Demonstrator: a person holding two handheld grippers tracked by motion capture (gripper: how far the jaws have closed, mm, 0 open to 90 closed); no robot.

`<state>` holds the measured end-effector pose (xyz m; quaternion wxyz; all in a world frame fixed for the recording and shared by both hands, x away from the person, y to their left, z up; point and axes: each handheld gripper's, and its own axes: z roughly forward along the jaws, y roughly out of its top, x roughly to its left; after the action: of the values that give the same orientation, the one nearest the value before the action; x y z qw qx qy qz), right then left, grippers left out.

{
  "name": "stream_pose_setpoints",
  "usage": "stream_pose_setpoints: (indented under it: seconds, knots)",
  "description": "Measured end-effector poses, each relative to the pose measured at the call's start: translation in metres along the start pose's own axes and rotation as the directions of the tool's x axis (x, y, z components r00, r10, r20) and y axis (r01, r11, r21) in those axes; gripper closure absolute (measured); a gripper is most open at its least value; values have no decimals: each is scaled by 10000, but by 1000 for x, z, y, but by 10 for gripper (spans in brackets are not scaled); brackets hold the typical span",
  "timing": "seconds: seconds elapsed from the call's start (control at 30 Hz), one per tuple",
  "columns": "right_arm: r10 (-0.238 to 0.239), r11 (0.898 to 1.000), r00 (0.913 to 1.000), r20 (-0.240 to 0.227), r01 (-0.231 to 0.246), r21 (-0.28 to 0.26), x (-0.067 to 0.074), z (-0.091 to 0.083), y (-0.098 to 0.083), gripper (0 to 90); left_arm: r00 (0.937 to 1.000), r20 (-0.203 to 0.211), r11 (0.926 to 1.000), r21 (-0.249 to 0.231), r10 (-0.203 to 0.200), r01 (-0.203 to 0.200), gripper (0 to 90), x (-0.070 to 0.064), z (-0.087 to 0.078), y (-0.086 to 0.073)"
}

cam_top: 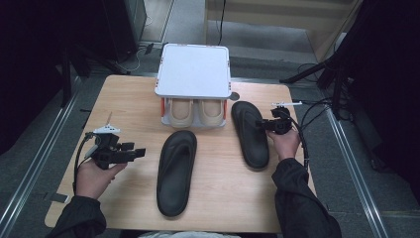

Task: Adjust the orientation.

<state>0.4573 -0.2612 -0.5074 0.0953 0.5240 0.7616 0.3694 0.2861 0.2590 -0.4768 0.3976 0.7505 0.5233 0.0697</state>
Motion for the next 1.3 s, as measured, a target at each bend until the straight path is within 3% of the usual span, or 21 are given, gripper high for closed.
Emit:
stream_pose_setpoints:
  seconds: [0.33, 0.73, 1.3]
  knots:
    - [222, 9997, 9997, -49, -221, 57, 1, -3, 1, 727, 10000, -11, 10000, -33, -19, 19, 397, 0, 0, 0]
    - [491, 9988, 9988, -80, -491, -25, 6, -18, 4, 729, 9999, 72, 10000, -14, 88, -88, 397, -1, 2, 3]
    - [233, 9996, 9989, -399, -239, -139, 32, -57, -3, 728, 9990, 288, 9993, 106, 344, -347, 397, -5, 11, 10]
